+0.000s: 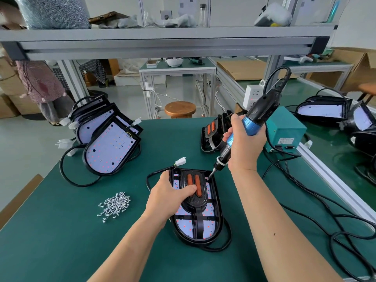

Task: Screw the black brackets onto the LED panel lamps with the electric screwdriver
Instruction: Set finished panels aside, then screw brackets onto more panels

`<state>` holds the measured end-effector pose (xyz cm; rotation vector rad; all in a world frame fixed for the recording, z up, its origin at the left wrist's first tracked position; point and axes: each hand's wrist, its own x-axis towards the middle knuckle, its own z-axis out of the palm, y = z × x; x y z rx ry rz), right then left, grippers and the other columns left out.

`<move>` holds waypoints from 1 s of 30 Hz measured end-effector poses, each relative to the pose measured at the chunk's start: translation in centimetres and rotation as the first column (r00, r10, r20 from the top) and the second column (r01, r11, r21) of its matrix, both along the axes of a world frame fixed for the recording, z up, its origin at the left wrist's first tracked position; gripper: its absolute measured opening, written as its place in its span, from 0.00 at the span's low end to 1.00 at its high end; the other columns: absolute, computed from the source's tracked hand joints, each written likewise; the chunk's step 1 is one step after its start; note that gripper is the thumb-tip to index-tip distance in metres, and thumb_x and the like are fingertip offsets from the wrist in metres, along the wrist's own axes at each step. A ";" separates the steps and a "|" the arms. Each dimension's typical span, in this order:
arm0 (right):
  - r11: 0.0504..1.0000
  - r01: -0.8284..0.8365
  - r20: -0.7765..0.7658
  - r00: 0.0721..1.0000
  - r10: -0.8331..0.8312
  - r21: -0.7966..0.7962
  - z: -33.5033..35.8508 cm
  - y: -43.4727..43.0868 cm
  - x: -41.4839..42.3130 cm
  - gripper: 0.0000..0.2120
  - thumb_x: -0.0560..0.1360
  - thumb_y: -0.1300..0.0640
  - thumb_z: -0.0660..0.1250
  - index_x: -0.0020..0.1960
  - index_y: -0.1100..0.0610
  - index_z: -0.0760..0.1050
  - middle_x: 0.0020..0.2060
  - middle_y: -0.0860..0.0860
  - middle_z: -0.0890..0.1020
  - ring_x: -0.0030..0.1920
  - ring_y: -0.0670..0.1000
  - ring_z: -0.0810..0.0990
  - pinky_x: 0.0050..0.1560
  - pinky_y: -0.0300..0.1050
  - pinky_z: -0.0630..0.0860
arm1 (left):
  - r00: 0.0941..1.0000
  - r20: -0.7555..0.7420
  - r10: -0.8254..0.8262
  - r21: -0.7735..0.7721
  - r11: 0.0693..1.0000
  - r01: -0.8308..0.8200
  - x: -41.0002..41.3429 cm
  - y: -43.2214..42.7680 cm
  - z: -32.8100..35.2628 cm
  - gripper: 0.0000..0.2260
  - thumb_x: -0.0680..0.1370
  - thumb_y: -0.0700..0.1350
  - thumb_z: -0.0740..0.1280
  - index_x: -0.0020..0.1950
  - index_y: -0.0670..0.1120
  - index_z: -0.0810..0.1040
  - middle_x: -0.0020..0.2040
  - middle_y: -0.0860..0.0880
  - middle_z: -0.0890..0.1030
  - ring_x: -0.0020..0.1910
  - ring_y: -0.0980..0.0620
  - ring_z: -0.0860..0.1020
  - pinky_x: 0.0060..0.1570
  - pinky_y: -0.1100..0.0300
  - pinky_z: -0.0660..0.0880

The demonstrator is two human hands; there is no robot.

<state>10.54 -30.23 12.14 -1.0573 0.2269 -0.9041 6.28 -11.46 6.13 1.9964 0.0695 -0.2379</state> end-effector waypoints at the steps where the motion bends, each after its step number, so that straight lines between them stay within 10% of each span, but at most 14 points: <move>1: 1.000 0.001 0.002 1.000 -0.001 -0.003 0.0 0.1 0.0 0.10 0.71 0.55 0.73 0.46 0.54 0.73 0.30 0.48 0.78 0.26 0.49 0.76 0.31 0.45 0.76 | 1.000 0.000 0.001 -0.001 1.000 -0.001 0.0 0.0 0.0 0.26 0.60 0.60 0.74 0.56 0.58 0.75 0.48 0.58 0.84 0.49 0.54 0.82 0.51 0.50 0.81; 30: 0.951 -0.230 -0.072 0.973 0.219 -0.206 -0.3 0.5 1.4 0.06 0.69 0.62 0.67 0.41 0.59 0.69 0.25 0.58 0.73 0.25 0.54 0.72 0.33 0.49 0.74 | 1.000 -0.010 0.004 -0.017 1.000 -0.004 0.1 -0.2 -0.1 0.28 0.59 0.61 0.75 0.56 0.57 0.75 0.49 0.58 0.84 0.51 0.52 0.82 0.57 0.47 0.78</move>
